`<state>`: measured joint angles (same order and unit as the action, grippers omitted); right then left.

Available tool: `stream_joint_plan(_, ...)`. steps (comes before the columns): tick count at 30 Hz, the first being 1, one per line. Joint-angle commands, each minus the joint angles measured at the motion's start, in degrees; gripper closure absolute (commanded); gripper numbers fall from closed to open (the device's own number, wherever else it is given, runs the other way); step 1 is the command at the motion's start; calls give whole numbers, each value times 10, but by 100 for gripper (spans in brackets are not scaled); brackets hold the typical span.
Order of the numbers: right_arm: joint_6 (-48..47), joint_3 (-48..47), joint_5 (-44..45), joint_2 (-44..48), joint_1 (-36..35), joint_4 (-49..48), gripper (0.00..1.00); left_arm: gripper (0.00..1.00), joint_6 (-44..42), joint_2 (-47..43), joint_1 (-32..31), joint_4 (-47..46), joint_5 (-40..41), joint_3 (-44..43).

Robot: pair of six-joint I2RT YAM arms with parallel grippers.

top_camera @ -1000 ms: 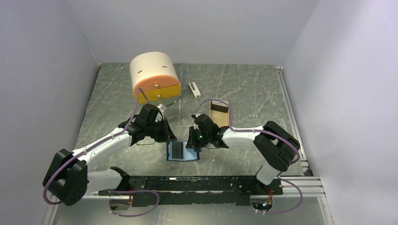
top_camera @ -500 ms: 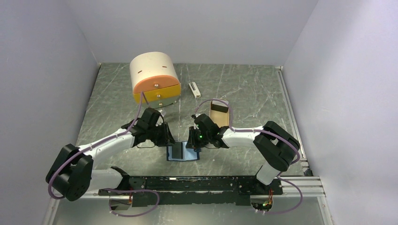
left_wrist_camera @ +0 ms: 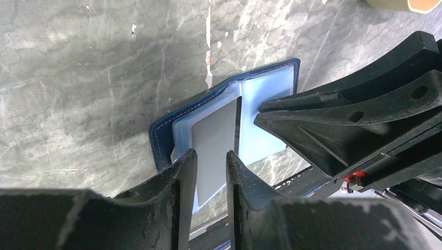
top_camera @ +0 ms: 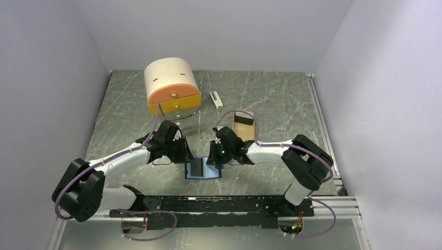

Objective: Put the credit cards into the card holder
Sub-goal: Insert the credit card into the card holder.

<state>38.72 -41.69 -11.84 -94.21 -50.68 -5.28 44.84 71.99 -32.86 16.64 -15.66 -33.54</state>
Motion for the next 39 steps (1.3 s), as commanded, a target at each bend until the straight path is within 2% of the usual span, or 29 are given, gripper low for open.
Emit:
stream_joint_plan(1, -7, 7, 10, -4, 1, 26, 80, 67, -7, 6, -5, 4, 13, -1)
stream_joint_plan(30, -4, -2, 4, -16, 1, 24, 80, 67, -9, 20, -8, -4, 28, 17)
stream_joint_plan(39, -3, 4, 3, -14, 0, 20, 80, 67, -3, 38, -11, -47, -8, 25)
